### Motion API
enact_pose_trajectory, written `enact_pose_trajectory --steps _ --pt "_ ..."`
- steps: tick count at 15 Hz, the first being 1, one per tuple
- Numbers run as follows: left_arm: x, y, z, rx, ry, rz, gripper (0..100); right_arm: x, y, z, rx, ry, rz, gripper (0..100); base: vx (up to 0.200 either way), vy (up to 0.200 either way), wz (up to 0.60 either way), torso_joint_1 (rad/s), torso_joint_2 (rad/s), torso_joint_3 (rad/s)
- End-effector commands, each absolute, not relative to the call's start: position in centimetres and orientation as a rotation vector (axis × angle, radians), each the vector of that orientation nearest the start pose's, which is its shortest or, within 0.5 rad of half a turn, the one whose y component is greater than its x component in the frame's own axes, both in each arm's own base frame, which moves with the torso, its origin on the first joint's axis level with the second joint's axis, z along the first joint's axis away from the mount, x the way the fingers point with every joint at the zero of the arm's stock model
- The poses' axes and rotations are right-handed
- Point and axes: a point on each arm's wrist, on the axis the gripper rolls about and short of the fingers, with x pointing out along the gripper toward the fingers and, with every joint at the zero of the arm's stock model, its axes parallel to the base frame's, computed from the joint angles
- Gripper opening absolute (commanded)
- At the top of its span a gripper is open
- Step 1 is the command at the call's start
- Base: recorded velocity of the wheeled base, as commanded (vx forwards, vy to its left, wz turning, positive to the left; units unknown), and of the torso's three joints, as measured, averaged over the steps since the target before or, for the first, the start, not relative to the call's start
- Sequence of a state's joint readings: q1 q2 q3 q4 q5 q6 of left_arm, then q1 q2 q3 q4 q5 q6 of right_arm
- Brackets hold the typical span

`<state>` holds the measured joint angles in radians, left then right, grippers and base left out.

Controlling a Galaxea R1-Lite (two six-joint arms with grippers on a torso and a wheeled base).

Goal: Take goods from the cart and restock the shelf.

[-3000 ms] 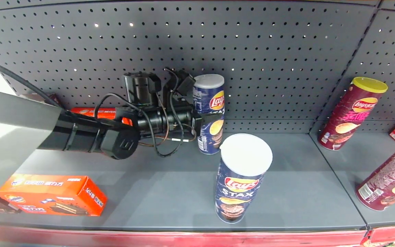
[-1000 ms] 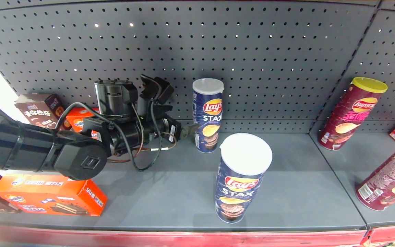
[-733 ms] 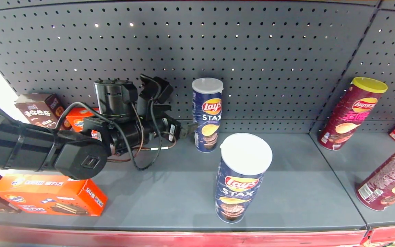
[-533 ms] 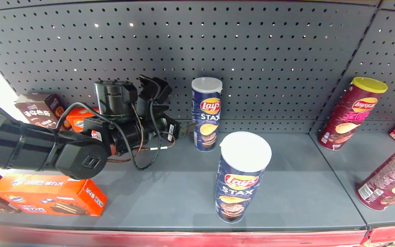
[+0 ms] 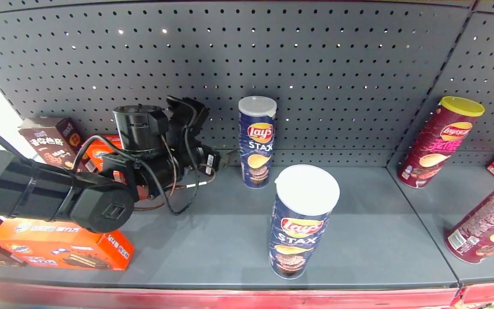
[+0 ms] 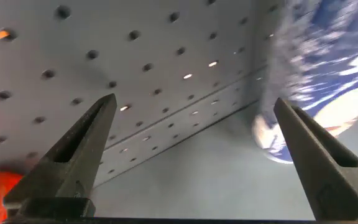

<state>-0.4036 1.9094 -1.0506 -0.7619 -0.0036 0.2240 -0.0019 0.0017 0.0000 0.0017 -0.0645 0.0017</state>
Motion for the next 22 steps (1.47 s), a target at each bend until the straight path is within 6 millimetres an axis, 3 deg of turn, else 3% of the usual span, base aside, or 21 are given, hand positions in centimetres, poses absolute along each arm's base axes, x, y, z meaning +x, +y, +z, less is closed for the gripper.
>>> enact_pose_trajectory --steps 1,8,14,22 --pt "34.3 -14.6 18.7 0.267 0.050 -0.375 100 -2.3 -0.1 7.5 0.001 0.005 -0.064 100 0.000 0.000 0.00 0.000 0.00 0.000" --pt "35.1 -15.4 16.8 0.291 0.091 -0.393 100 -2.3 -0.1 7.5 0.001 0.005 -0.066 100 0.000 0.000 0.00 0.000 0.00 0.000" --pt "35.2 -17.8 17.0 0.283 0.068 -0.438 100 -2.3 -0.1 7.5 0.001 0.005 -0.066 100 0.000 0.000 0.00 0.000 0.00 0.000" --pt "35.2 -18.6 16.7 0.286 0.073 -0.457 100 -2.3 -0.1 7.5 0.001 0.005 -0.066 100 0.000 0.000 0.00 0.000 0.00 0.000"
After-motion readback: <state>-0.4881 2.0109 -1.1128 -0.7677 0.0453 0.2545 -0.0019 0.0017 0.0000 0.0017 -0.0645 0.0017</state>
